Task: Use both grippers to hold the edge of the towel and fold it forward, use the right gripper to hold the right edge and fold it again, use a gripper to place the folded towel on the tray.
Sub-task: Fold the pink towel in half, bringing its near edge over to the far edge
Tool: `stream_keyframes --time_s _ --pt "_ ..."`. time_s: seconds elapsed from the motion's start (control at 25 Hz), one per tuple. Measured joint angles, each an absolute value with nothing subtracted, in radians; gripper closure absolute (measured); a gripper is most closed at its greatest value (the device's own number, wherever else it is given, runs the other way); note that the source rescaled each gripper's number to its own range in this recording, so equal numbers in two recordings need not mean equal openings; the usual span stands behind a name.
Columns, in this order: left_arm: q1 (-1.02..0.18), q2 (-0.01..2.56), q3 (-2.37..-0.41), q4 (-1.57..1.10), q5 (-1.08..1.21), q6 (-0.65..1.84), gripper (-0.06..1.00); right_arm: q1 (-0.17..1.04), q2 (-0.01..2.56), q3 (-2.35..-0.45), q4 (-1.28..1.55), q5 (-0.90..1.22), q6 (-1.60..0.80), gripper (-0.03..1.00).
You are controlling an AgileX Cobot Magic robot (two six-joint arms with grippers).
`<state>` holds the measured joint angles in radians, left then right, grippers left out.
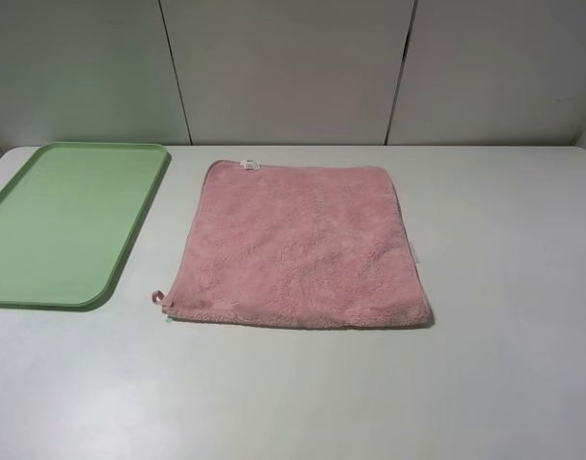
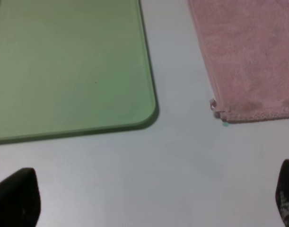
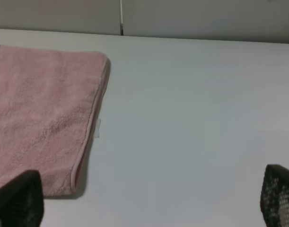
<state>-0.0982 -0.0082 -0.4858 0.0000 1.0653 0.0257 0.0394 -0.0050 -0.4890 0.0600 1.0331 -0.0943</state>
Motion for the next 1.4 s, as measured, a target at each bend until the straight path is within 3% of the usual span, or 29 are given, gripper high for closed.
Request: stream_keyframes --time_s 1.4 --pt "-0.117 -0.008 -0.486 0.006 1.065 0.027 -0.05 0.039 -0.005 -0.489 0.06 1.033 -0.094 -0.03"
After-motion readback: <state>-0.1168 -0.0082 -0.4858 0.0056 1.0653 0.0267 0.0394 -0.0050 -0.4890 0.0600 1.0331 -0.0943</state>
